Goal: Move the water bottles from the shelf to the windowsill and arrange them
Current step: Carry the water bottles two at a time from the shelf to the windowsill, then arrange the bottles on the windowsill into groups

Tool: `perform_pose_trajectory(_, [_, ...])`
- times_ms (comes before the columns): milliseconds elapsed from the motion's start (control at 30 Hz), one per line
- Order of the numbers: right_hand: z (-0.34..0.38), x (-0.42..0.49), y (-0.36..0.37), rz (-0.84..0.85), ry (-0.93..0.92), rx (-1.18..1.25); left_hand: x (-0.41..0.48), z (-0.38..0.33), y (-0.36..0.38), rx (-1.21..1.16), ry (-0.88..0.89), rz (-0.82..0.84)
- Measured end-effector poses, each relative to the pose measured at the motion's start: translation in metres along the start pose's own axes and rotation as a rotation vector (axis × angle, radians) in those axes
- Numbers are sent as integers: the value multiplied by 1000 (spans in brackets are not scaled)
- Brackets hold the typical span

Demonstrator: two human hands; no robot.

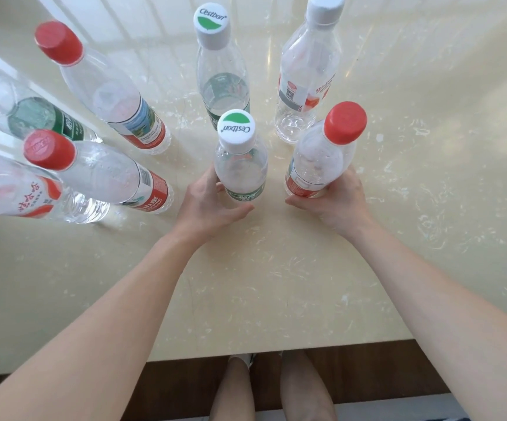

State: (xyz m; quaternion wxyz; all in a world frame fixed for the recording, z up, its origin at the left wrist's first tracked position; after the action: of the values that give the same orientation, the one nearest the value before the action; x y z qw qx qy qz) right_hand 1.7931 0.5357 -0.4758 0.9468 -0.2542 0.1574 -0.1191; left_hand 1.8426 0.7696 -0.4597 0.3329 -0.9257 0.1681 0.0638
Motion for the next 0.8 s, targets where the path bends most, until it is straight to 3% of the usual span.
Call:
perform_pose_trajectory(267, [-2, -4, 0, -77, 27, -54, 0, -1, 0, 24, 23, 32])
perform_pose_trajectory(800, [-12, -4, 4, -37, 65, -26, -12, -2, -2, 32, 55, 32])
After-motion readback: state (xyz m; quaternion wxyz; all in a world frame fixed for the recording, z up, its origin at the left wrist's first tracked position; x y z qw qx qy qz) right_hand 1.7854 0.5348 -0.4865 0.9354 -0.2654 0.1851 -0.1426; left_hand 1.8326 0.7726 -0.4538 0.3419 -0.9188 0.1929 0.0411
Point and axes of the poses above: each hand's wrist, its own x-axis towards the middle knuckle, its own y-axis out of the palm, z = x × y, the point moved 8 cm from there along x, towards the middle knuckle, and after that the axes turned 1 degree about x, right-handed, at the moved point
